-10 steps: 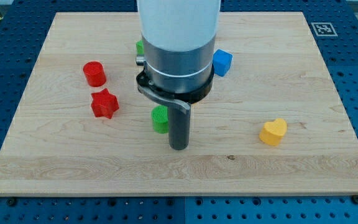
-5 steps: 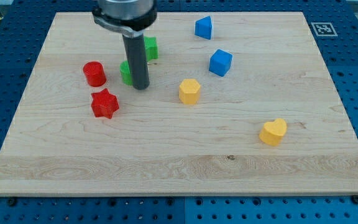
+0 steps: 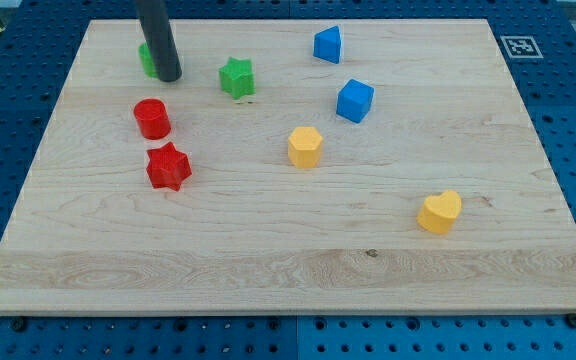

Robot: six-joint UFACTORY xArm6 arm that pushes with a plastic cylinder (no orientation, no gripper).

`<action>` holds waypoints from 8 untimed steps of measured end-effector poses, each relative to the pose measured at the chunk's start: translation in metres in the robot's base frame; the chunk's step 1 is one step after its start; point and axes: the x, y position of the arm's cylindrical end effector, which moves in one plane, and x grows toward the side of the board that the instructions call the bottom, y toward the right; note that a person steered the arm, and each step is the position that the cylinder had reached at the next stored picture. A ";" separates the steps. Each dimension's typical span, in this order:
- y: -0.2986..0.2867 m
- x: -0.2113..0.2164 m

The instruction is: Place green star parallel to the red circle

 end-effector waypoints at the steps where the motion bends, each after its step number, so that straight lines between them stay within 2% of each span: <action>1: -0.014 -0.006; 2: -0.040 -0.016; 3: -0.042 -0.031; 6: -0.065 -0.038; 8: -0.065 -0.006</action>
